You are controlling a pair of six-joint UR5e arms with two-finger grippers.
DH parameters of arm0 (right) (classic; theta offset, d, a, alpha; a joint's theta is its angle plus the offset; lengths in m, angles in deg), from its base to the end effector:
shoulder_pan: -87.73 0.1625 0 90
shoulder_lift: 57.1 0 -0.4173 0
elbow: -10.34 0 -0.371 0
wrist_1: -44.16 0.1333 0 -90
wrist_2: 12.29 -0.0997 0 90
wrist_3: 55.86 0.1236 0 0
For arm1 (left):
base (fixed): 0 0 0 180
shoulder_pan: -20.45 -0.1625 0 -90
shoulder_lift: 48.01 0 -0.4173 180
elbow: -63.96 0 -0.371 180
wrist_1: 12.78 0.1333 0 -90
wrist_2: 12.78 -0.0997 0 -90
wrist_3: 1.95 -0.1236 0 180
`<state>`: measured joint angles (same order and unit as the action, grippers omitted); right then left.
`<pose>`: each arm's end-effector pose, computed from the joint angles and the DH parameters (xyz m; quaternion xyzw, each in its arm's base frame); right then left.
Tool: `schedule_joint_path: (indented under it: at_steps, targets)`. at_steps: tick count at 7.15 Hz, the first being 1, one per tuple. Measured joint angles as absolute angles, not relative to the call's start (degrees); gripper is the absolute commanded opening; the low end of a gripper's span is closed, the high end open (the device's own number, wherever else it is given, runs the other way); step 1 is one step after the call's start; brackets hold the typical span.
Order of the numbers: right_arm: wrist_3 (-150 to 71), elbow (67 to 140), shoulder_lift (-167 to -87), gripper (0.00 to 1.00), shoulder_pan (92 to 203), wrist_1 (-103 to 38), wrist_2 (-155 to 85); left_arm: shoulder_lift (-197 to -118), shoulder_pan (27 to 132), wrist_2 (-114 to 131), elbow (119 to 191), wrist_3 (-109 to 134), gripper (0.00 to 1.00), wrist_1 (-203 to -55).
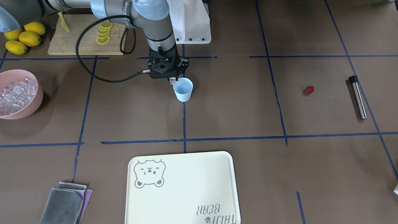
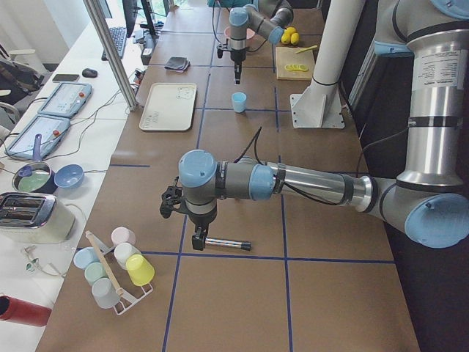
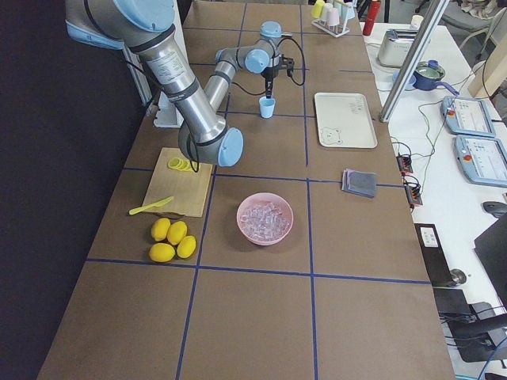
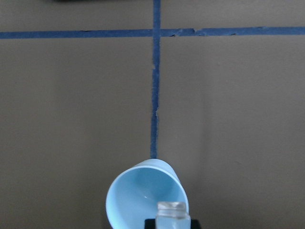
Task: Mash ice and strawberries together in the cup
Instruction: 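Lift the ice cube and carry it over the light-blue cup, then open the right gripper to drop the ice cube into the cup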
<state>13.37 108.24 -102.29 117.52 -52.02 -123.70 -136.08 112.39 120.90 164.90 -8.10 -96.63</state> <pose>-0.5385 -0.4099 0.1702 0.0114 -0.4238 -0.0022 0.9057 -0.0634 -0.4545 0.6058 0.0493 0.3693 0.0434 0.9270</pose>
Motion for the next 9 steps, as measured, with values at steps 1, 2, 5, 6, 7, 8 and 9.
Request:
schedule_joint_path:
  at_steps: [1,2,5,6,7,8,9]
  targets:
    - [13.9,106.06,-101.25,0.0,116.82,-50.57,-123.36,-136.08,112.39,120.9,164.88,-8.1,1.0,-96.63]
    - [14.12,105.1,-100.83,0.01,116.17,-50.05,-123.16,-136.08,112.39,120.9,164.86,-8.1,1.0,-96.63]
    - [14.35,104.48,-100.69,0.85,115.3,-49.88,-123.0,-136.08,112.39,120.9,164.91,-8.1,1.0,-96.63]
    - [14.36,104.5,-100.69,0.95,115.27,-49.9,-123.04,-136.08,112.39,120.9,164.94,-8.1,1.0,-96.63]
    - [14.37,104.63,-100.66,0.97,115.25,-49.92,-123.05,-136.08,112.39,120.9,164.92,-8.1,1.0,-96.63]
    - [14.37,104.76,-100.63,0.98,115.26,-49.92,-123.02,-136.08,112.39,120.9,164.92,-8.1,1.0,-96.63]
    - [14.37,104.93,-100.62,0.99,115.33,-49.94,-122.98,-136.08,112.39,120.9,164.92,-8.1,1.0,-96.63]
